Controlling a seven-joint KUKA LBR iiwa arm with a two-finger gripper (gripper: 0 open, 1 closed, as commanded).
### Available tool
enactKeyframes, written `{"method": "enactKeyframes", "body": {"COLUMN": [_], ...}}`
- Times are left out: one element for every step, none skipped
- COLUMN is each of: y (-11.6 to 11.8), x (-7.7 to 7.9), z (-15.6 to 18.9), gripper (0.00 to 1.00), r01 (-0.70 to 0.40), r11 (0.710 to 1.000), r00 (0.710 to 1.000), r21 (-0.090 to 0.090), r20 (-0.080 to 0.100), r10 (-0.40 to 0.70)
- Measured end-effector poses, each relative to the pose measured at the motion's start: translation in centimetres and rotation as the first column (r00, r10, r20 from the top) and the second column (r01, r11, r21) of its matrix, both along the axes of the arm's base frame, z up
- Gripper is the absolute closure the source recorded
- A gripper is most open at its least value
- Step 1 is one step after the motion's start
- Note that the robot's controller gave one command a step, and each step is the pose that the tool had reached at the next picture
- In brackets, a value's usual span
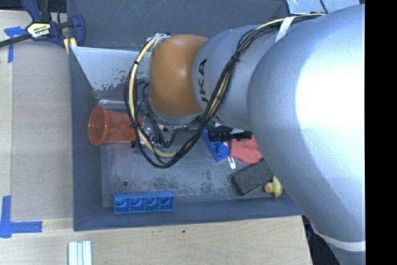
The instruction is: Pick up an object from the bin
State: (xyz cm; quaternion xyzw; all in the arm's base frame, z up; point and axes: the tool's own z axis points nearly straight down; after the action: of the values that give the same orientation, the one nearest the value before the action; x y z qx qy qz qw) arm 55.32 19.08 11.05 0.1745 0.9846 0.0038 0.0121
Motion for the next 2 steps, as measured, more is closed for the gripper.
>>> {"method": "enactKeyframes", "body": {"y": [-2.6,-2.9], "x": [0.8,3.0], "z": [4.0,-1.3], "gripper": [1.00,1.00], "r01": [0.221,0.030], "r11": [0.975,1.000], "r00": [0.975,1.000], "r21": [0.005,0.003], "r20": [-0.002,0.006], "r10": [-0.221,-0.030]}}
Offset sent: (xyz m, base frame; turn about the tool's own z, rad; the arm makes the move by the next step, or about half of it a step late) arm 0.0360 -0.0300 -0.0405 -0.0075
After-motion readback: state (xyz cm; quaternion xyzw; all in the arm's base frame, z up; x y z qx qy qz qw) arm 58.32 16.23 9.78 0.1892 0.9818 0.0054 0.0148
